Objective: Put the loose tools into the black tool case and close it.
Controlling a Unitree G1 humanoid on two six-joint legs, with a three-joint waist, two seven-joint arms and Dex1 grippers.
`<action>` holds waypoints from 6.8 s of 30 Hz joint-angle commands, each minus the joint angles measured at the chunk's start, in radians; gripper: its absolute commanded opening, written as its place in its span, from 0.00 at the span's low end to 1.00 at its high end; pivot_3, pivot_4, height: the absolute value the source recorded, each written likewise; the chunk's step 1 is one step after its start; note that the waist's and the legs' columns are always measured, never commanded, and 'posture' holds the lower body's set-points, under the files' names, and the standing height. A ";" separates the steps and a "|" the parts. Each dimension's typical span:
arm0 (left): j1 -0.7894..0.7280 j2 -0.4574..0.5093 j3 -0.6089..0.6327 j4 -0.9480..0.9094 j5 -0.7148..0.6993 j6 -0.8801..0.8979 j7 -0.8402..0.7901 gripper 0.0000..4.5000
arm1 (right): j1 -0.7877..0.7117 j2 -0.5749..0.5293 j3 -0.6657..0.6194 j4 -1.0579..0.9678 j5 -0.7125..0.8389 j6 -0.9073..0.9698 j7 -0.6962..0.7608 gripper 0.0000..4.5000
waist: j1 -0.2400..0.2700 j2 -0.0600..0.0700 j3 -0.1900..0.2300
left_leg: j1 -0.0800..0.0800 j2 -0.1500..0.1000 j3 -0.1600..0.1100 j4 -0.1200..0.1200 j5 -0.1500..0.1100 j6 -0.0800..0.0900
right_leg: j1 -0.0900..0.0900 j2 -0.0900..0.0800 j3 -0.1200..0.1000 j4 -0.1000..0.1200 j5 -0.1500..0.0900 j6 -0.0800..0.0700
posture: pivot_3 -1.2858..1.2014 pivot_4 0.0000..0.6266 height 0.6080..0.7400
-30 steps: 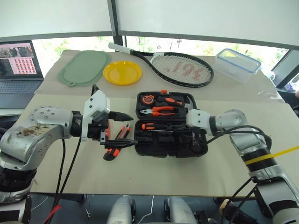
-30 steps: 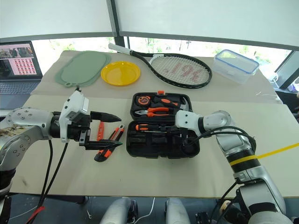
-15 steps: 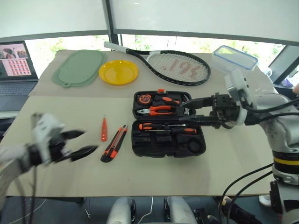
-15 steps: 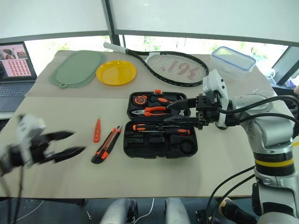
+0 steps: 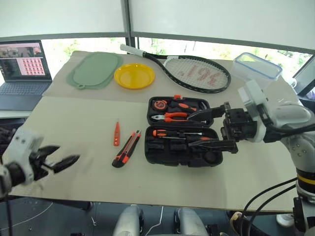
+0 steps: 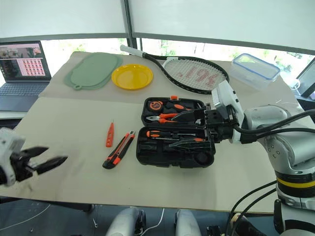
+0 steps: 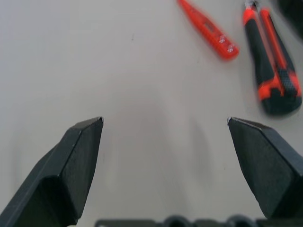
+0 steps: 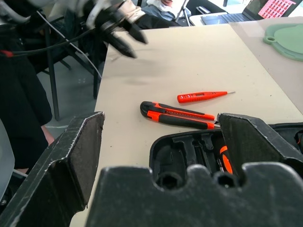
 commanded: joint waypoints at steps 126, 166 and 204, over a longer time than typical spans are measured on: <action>-1.379 -0.463 -1.399 1.050 0.706 -0.483 -0.921 0.87 | 0.530 -0.083 -0.249 -0.365 0.143 -0.054 -0.460 1.00 | -0.005 -0.005 0.002 | -0.015 -0.002 -0.005 0.014 -0.002 0.007 | -0.003 0.007 0.003 -0.001 0.000 0.008 | 0.52 0.24 0.99; -0.834 -0.553 -1.022 0.940 0.630 -1.028 -0.498 0.00 | 0.492 -0.109 -0.236 -0.319 0.146 -0.031 -0.427 1.00 | 0.000 -0.004 0.001 | -0.015 -0.002 -0.005 0.019 -0.003 0.008 | -0.001 0.006 0.003 0.000 0.002 0.010 | 0.52 0.24 0.99; -0.278 -0.037 -0.303 -0.109 0.093 0.117 -0.138 1.00 | 0.244 -0.087 0.023 -0.144 0.022 -0.109 -0.177 1.00 | 0.022 -0.004 0.000 | -0.009 0.000 -0.005 0.017 -0.002 0.007 | -0.001 0.002 0.000 -0.002 0.002 0.008 | 0.52 0.24 0.99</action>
